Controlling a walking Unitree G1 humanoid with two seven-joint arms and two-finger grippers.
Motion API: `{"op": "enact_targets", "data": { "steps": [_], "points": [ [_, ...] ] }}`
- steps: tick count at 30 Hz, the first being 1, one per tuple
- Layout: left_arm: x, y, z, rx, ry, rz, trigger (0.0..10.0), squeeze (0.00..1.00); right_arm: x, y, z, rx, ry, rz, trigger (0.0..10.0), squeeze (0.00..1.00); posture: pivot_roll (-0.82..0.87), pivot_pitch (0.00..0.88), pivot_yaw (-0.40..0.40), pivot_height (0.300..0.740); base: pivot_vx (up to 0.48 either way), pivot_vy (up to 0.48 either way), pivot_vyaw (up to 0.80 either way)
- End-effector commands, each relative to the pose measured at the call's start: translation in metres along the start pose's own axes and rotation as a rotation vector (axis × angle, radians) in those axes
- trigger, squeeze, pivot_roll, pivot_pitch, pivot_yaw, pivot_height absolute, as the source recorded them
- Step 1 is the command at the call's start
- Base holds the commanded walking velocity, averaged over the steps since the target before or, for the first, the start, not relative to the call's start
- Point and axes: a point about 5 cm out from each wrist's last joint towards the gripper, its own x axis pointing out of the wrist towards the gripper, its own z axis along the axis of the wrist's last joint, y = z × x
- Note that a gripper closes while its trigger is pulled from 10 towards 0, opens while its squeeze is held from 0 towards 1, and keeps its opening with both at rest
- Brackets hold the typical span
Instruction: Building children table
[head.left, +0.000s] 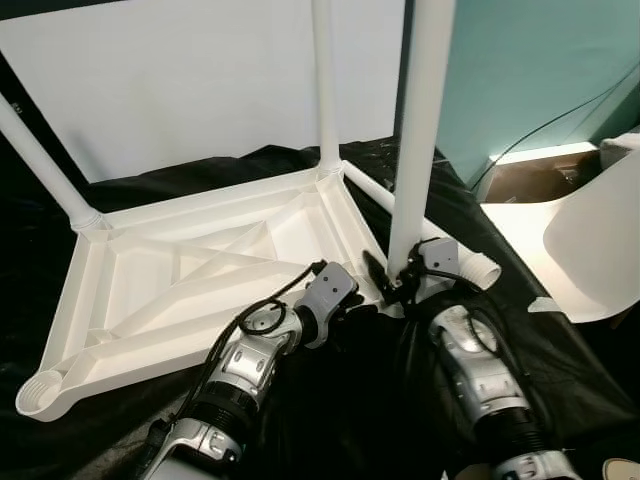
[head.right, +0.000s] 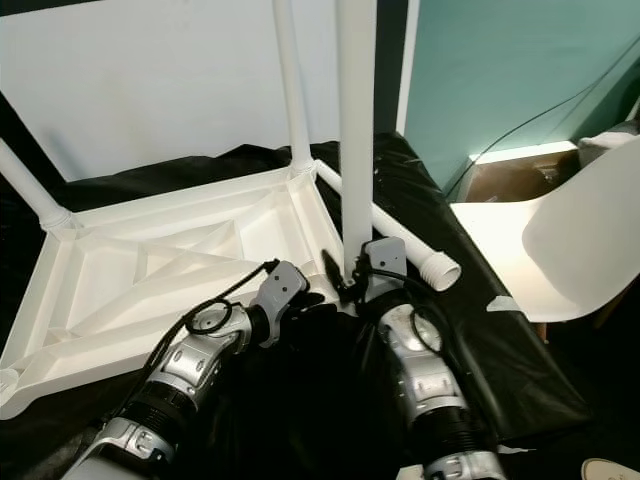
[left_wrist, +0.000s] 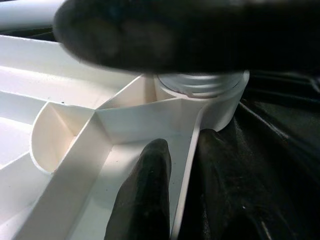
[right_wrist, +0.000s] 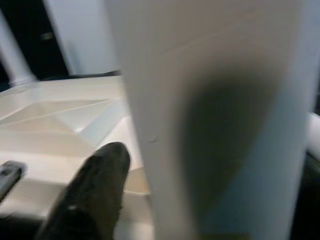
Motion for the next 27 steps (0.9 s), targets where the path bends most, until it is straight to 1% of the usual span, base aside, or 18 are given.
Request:
{"op": "enact_targets", "data": {
  "steps": [1, 2, 3, 4, 5, 6, 8, 9, 10, 12, 13, 14, 17, 18, 19, 22, 27],
  "points": [
    [0.006, -0.020, -0.036, -0.116, 0.116, -0.079, 10.0, 0.00, 0.003, 0.011, -0.001, 0.013, 0.024, 0.185, 10.0, 0.00, 0.03, 0.000, 0.030, 0.740, 0.000, 0.000, 0.00],
    [0.006, -0.020, -0.036, -0.114, 0.116, -0.079, 10.0, 0.00, 0.002, 0.010, -0.001, 0.014, 0.038, 0.240, 10.0, 0.00, 0.03, 0.000, 0.030, 0.740, 0.000, 0.000, 0.00],
    [0.006, -0.020, -0.036, -0.114, 0.116, -0.079, 10.0, 0.00, 0.002, 0.010, -0.001, 0.014, 0.038, 0.240, 10.0, 0.00, 0.03, 0.000, 0.030, 0.740, 0.000, 0.000, 0.00],
    [0.006, -0.020, -0.036, -0.112, 0.115, -0.080, 10.0, 0.00, 0.001, 0.007, 0.000, -0.014, 0.055, 0.302, 10.0, 0.00, 0.03, 0.000, 0.031, 0.740, 0.000, 0.000, 0.00],
    [0.006, -0.020, -0.035, -0.111, 0.115, -0.080, 10.0, 0.00, -0.001, 0.006, 0.000, -0.036, 0.065, 0.337, 10.0, 0.00, 0.03, 0.000, 0.031, 0.740, 0.000, 0.000, 0.00],
    [0.006, -0.020, -0.035, -0.111, 0.115, -0.080, 10.0, 0.00, -0.001, 0.006, 0.000, -0.036, 0.065, 0.337, 10.0, 0.00, 0.03, 0.000, 0.031, 0.740, 0.000, 0.000, 0.00],
    [0.007, -0.020, -0.035, -0.109, 0.114, -0.083, 10.0, 0.00, -0.002, -0.002, 0.001, -0.067, 0.092, 0.388, 10.0, 0.00, 0.03, 0.000, 0.031, 0.740, 0.000, 0.000, 0.00],
    [0.007, -0.020, -0.035, -0.109, 0.114, -0.083, 10.0, 0.00, -0.002, -0.002, 0.001, -0.067, 0.092, 0.388, 10.0, 0.00, 0.03, 0.000, 0.031, 0.740, 0.000, 0.000, 0.00],
    [0.007, -0.020, -0.034, -0.109, 0.112, -0.084, 10.0, 0.00, -0.002, -0.012, 0.004, -0.079, 0.105, 0.412, 10.0, 0.00, 0.03, 0.000, 0.030, 0.740, 0.000, 0.000, 0.00],
    [0.007, -0.020, -0.034, -0.109, 0.112, -0.084, 10.0, 0.00, -0.002, -0.012, 0.004, -0.079, 0.105, 0.412, 10.0, 0.00, 0.03, 0.000, 0.030, 0.740, 0.000, 0.000, 0.00],
    [0.007, -0.020, -0.034, -0.109, 0.112, -0.085, 10.0, 0.00, -0.001, -0.017, 0.007, -0.086, 0.109, 0.425, 10.0, 0.00, 0.03, 0.000, 0.030, 0.740, 0.000, 0.000, 0.00],
    [0.007, -0.020, -0.034, -0.110, 0.112, -0.084, 10.0, 0.00, 0.000, -0.022, 0.010, -0.092, 0.117, 0.453, 8.9, 0.00, 0.03, 0.000, 0.030, 0.740, 0.000, 0.000, 0.00],
    [0.007, -0.021, -0.035, -0.111, 0.112, -0.083, 10.0, 0.00, 0.000, -0.026, 0.012, -0.094, 0.123, 0.476, 8.9, 0.00, 0.03, 0.000, 0.030, 0.740, 0.000, 0.000, 0.00],
    [0.007, -0.021, -0.035, -0.111, 0.112, -0.083, 10.0, 0.00, -0.001, -0.028, 0.015, -0.096, 0.122, 0.507, 0.0, 0.00, 0.03, 0.000, 0.030, 0.740, 0.000, 0.000, 0.00],
    [0.006, -0.021, -0.035, -0.112, 0.113, -0.082, 10.0, 0.00, -0.003, -0.030, 0.016, -0.091, 0.125, 0.541, 0.0, 0.00, 0.03, 0.000, 0.030, 0.740, 0.000, 0.000, 0.00],
    [0.005, -0.021, -0.036, -0.112, 0.113, -0.080, 10.0, 0.00, -0.005, -0.031, 0.016, -0.082, 0.138, 0.572, 0.0, 0.00, 0.04, 0.000, 0.032, 0.740, 0.000, 0.000, 0.00],
    [0.005, -0.021, -0.036, -0.112, 0.113, -0.081, 10.0, 0.00, -0.007, -0.030, 0.013, -0.077, 0.151, 0.572, 0.0, 0.00, 0.04, 0.000, 0.033, 0.740, 0.000, 0.000, 0.00]
  ]
}}
